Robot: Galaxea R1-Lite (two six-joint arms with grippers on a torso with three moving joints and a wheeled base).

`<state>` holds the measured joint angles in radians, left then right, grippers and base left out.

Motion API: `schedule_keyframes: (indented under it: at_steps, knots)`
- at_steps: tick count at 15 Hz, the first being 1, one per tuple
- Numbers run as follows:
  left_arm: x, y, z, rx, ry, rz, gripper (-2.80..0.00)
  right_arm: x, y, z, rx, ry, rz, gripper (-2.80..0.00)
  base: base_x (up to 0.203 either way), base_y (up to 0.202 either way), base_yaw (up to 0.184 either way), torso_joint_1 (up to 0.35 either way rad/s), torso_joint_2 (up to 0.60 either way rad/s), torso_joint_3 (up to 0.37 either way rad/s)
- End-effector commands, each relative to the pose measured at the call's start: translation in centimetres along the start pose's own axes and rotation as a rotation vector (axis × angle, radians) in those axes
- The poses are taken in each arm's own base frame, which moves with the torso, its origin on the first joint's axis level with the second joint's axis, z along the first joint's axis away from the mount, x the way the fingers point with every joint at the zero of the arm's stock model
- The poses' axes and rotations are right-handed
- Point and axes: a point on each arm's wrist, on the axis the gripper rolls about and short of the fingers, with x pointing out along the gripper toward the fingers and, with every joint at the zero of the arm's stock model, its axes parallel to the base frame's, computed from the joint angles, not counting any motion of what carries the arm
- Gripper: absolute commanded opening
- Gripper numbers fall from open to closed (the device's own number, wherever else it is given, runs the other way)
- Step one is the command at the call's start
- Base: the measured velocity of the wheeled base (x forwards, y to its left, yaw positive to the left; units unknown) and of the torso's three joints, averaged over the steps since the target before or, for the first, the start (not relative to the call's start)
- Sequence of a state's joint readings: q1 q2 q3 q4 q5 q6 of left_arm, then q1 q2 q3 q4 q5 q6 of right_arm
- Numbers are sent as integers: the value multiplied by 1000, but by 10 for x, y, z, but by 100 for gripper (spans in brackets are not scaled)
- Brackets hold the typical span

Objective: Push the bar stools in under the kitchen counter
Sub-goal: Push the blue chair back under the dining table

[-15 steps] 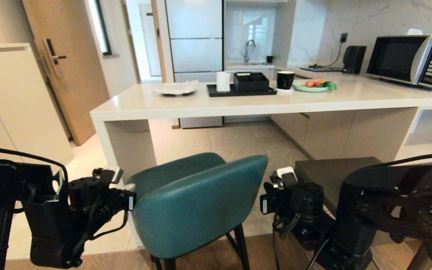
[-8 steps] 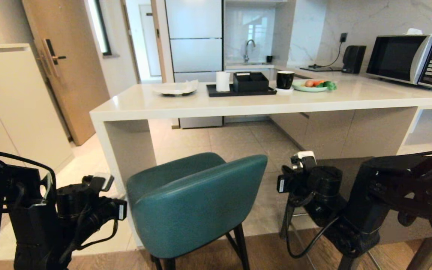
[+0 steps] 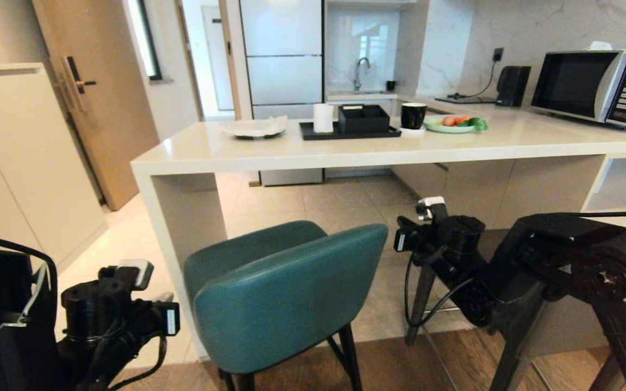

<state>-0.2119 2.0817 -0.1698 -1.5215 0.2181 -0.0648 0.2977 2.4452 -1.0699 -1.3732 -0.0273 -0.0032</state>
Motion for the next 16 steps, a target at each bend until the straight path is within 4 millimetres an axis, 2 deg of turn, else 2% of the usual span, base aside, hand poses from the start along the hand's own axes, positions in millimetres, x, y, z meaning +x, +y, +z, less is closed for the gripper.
schedule_keyframes:
  at_steps: [1,3,5,7,13,16]
  knots:
    - [-6,-36,-10,-8,1,32,-280,22,6,2,4,-17,16,-280,0,0,0,0,0,0]
    - [-3,-57,-22,-34,5,96,-280,36,11,2,5,-5,30,-280,0,0,0,0,0,0]
    - [0,-60,-26,-55,8,117,-280,43,28,-5,10,15,63,-280,0,0,0,0,0,0]
    - [2,-59,-24,-62,1,124,-280,39,50,-8,19,28,107,-280,0,0,0,0,0,0]
    - [13,-58,-18,-85,-29,140,-280,3,82,-6,22,44,186,-280,0,0,0,0,0,0]
    - [25,-51,-15,-83,-44,168,-280,-19,98,3,22,30,234,-280,0,0,0,0,0,0]
